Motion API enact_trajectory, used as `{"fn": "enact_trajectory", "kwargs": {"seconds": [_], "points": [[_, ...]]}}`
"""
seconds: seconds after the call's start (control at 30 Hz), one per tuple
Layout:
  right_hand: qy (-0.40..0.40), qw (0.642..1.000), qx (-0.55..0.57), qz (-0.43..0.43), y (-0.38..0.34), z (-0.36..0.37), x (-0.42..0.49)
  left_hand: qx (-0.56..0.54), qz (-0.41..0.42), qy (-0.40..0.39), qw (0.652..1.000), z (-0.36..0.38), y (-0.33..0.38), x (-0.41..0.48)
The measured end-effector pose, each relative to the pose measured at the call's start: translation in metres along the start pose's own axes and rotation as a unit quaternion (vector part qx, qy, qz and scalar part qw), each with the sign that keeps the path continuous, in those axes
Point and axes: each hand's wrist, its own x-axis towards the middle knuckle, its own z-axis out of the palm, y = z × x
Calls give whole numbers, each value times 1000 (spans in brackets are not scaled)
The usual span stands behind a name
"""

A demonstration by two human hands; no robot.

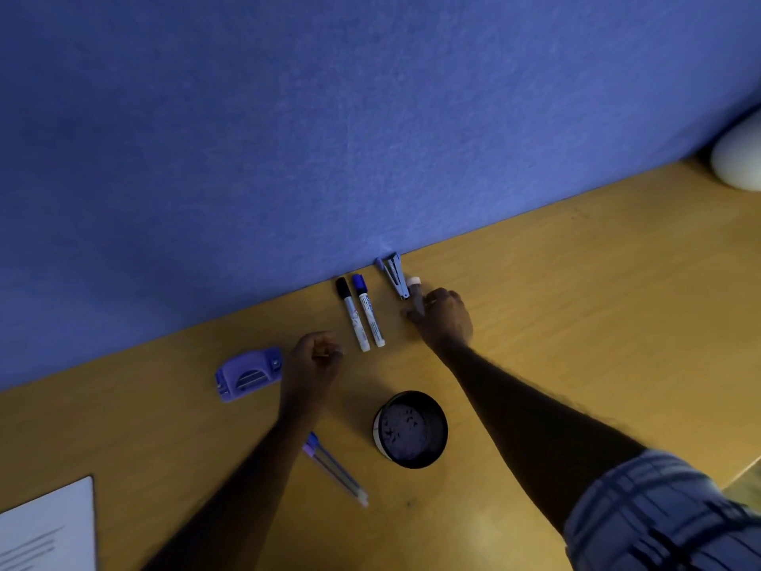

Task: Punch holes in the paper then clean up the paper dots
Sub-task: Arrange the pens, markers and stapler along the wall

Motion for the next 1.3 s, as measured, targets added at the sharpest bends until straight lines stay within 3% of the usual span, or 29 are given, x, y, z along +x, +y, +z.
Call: {"fn": "enact_trajectory", "kwargs": {"seconds": [0.33, 0.43, 0.63, 0.83, 1.2, 1.3], "points": [[-36, 999, -25, -1, -6, -7, -3, 22, -8, 4, 1000, -8, 0, -6], [-58, 996, -49, -45, -6, -12, -5, 23, -3, -8, 1000, -12, -1, -10], [-35, 998, 58, 10, -7, -36, -26, 65, 34, -8, 997, -26, -6, -25], [-24, 989, 63, -134, -11, -57, -71, 84, 58, -10, 995, -39, -16, -46], [-27, 942, 37, -332, -70, -62, -177, 107, -3, 16, 994, -77, -42, -85], [-98, 930, 40, -353, -79, -46, -211, 105, -18, 25, 994, -87, -51, -97]]}}
